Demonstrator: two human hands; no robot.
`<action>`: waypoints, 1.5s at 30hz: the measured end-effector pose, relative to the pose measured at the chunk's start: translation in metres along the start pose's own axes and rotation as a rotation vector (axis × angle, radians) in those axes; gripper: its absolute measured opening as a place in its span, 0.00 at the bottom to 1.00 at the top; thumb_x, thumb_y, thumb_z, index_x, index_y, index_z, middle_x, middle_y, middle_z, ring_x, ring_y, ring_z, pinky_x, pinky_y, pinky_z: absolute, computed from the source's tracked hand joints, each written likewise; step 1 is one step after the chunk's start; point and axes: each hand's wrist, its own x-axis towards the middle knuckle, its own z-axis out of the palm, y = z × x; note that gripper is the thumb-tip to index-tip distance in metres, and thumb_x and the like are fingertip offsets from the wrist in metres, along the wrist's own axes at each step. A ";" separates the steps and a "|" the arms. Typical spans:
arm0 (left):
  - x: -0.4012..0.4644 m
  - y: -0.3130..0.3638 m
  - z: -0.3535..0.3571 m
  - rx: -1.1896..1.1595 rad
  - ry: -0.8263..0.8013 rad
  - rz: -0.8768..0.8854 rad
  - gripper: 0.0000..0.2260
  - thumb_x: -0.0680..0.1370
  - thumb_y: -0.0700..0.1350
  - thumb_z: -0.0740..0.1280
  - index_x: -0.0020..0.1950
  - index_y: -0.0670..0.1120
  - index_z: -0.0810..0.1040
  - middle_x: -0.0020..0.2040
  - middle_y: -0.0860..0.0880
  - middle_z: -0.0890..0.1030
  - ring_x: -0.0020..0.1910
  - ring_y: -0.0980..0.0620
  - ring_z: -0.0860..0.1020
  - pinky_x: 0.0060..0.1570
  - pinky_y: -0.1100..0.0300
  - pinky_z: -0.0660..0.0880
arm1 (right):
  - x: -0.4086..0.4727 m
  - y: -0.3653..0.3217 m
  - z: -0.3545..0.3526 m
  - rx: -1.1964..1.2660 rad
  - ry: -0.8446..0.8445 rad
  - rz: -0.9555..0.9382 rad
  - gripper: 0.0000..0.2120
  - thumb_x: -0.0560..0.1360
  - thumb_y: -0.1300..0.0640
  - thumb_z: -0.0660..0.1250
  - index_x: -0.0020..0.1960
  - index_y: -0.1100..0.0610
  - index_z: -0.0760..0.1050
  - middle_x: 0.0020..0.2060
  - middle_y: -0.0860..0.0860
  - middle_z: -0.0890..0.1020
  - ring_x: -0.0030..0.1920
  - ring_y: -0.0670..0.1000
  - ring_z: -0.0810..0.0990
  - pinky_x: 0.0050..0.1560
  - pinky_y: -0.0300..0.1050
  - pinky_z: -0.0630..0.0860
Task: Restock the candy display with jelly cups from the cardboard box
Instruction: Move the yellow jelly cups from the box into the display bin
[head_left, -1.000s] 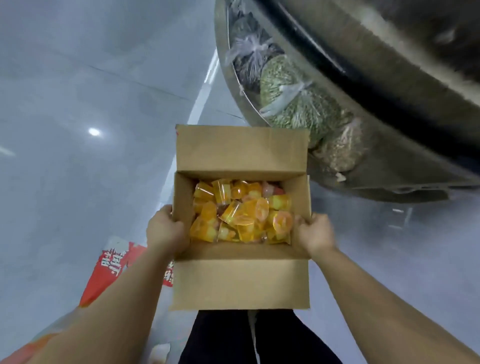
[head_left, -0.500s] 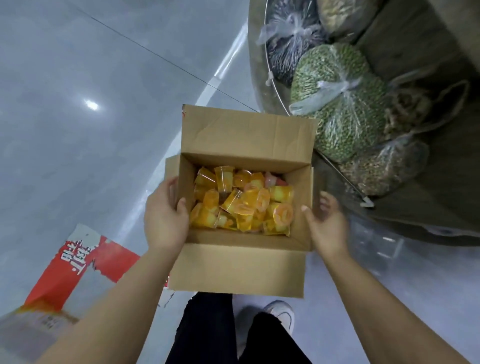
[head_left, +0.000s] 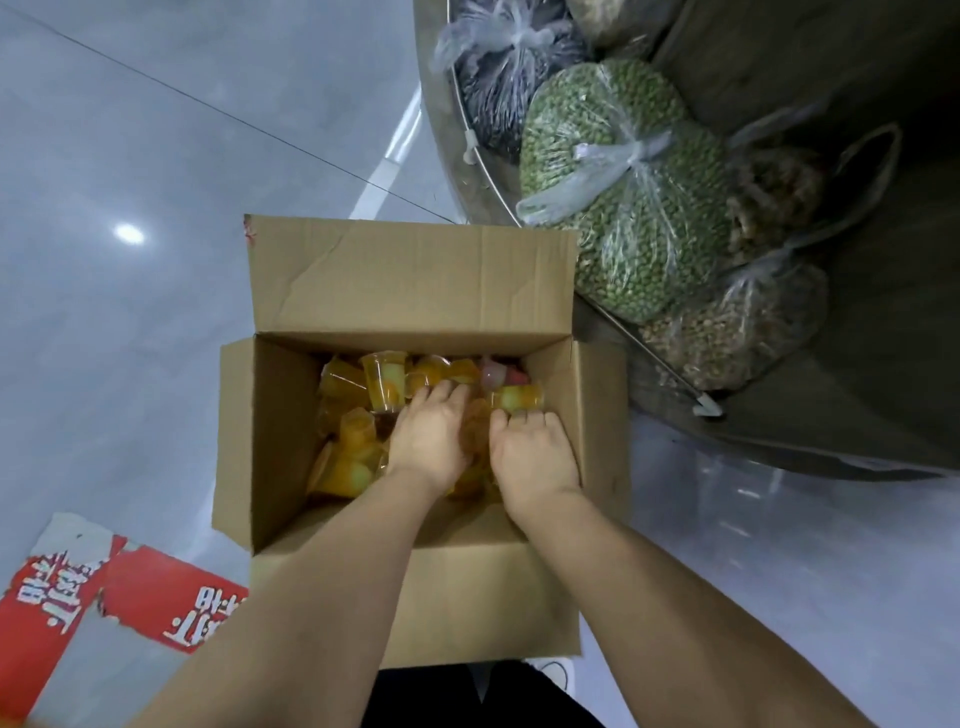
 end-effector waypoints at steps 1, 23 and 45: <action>-0.002 -0.003 0.001 0.000 0.038 0.024 0.26 0.70 0.44 0.71 0.67 0.48 0.70 0.64 0.47 0.73 0.62 0.45 0.70 0.62 0.54 0.69 | -0.001 0.000 0.000 0.037 0.025 0.005 0.13 0.77 0.66 0.53 0.62 0.62 0.63 0.57 0.61 0.76 0.57 0.60 0.74 0.58 0.52 0.66; -0.270 0.230 -0.515 -1.059 0.181 0.484 0.21 0.64 0.52 0.72 0.53 0.55 0.67 0.46 0.60 0.77 0.45 0.64 0.77 0.45 0.72 0.71 | -0.374 0.058 -0.509 1.323 0.765 0.163 0.26 0.62 0.56 0.71 0.58 0.42 0.70 0.53 0.42 0.76 0.54 0.41 0.76 0.54 0.35 0.72; -0.131 0.498 -0.612 -1.007 0.021 0.557 0.31 0.61 0.45 0.73 0.63 0.51 0.67 0.53 0.50 0.79 0.53 0.53 0.78 0.52 0.59 0.75 | -0.363 0.325 -0.602 1.719 0.986 0.190 0.27 0.64 0.68 0.75 0.55 0.49 0.70 0.50 0.53 0.81 0.49 0.49 0.81 0.54 0.48 0.78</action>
